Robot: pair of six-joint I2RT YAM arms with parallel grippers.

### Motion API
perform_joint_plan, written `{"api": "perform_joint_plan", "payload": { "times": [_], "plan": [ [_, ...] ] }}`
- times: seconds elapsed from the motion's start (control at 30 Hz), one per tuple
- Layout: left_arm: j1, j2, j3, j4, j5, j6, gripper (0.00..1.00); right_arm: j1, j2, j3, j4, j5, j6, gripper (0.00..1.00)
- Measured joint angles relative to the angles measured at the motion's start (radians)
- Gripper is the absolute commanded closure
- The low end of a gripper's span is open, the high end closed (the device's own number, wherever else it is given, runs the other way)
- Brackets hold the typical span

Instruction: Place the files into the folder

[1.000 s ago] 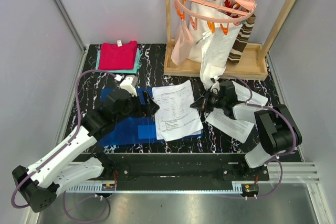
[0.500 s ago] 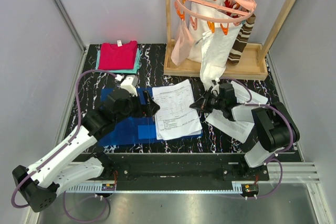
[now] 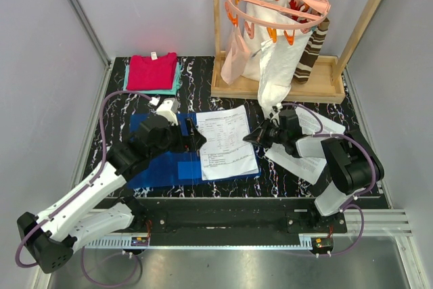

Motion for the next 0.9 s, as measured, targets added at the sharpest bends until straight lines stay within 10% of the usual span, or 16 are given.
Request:
{"api": "perform_joint_plan", "payload": {
  "times": [0.23,0.6,0.9],
  "plan": [
    [0.000,-0.002,-0.006,0.003,0.000,0.000,0.11,0.014,0.005,0.000,0.002,0.015,0.007,1.00],
    [0.000,0.027,-0.015,0.043,0.053,0.000,0.19,0.022,-0.048,0.050,-0.232,0.108,-0.076,0.01],
    [-0.143,0.525,0.200,0.214,0.146,0.003,0.24,-0.168,-0.410,0.158,-0.719,0.481,-0.291,0.02]
  ]
}}
